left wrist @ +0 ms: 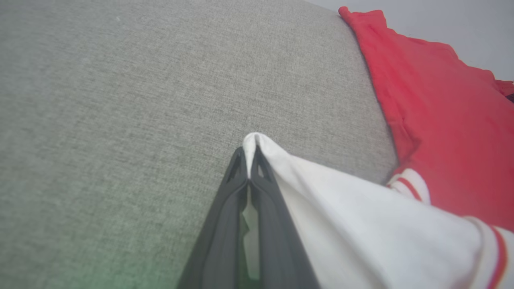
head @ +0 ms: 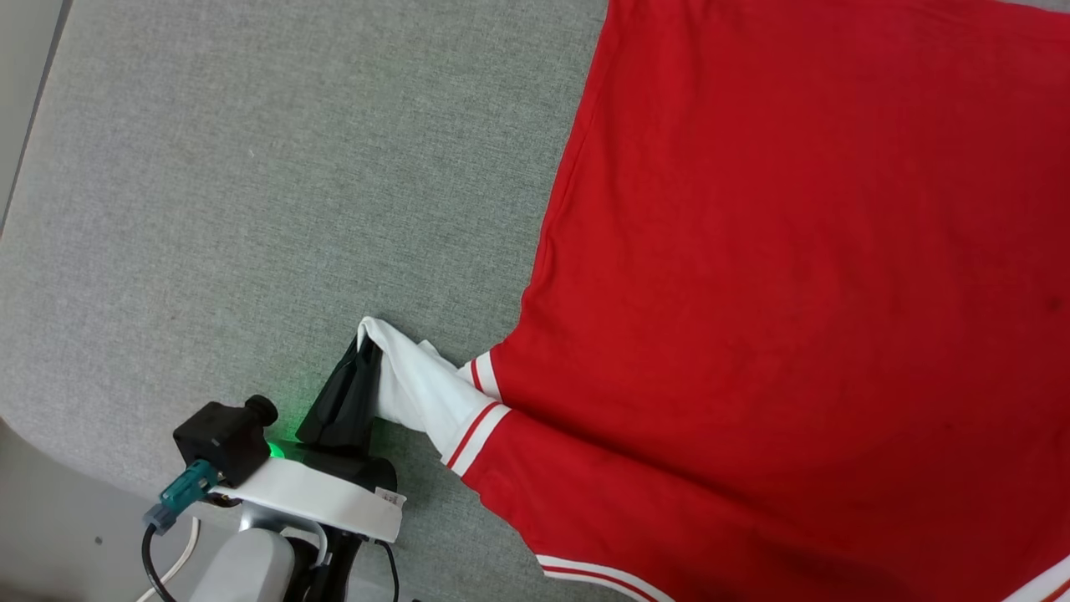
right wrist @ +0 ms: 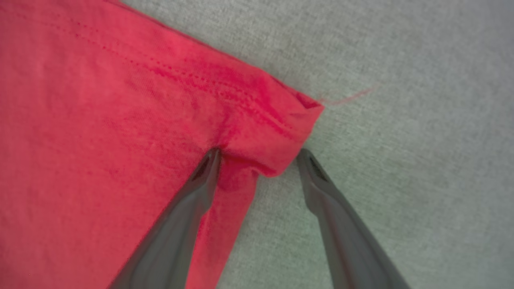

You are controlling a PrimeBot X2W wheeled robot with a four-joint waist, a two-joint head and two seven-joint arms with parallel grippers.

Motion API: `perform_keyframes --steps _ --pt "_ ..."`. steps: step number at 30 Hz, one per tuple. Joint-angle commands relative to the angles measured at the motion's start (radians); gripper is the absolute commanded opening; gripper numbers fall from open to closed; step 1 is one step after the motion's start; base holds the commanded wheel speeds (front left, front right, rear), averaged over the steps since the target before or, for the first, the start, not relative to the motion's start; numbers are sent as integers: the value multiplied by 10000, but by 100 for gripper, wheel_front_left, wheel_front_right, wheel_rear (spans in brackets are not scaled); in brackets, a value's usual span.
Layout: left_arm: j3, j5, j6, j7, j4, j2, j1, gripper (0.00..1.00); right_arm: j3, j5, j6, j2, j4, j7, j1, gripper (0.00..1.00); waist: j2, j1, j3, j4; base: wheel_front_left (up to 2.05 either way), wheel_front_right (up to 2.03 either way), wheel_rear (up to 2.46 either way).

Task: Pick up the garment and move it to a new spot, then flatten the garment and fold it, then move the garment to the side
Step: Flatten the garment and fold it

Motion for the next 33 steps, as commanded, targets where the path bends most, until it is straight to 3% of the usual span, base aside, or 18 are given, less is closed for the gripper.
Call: perform_keyframes --steps 1,3,8,13,19,25,33 --pt "42 44 -38 3 84 -43 -83 0 148 -13 -9 182 510 191 863 100 0 2 35 9 0 0 0" --pt "74 125 -95 3 145 -88 -141 0 92 -132 -9 129 439 90 811 0 0 2 54 4 0 0 0" --pt "246 266 -200 5 315 -126 -104 0 -79 -59 -9 143 195 -577 370 0 0 2 -199 -125 0 0 0" --pt "395 224 -251 3 352 -205 208 0 -253 390 -9 452 -26 -2185 -15 0 0 2 -843 -431 0 0 0" --pt "520 423 -172 0 309 19 639 0 238 1052 -9 91 -266 -3428 604 0 0 2 -1876 -862 0 0 0" --pt "643 390 128 185 217 253 1330 0 627 1988 -9 -603 -994 -4336 2195 0 0 2 -3009 -1336 0 0 0" --pt "894 172 539 321 21 444 2394 0 716 2919 -10 -1377 -2164 -4624 5319 0 0 2 -4103 -2029 0 0 0"
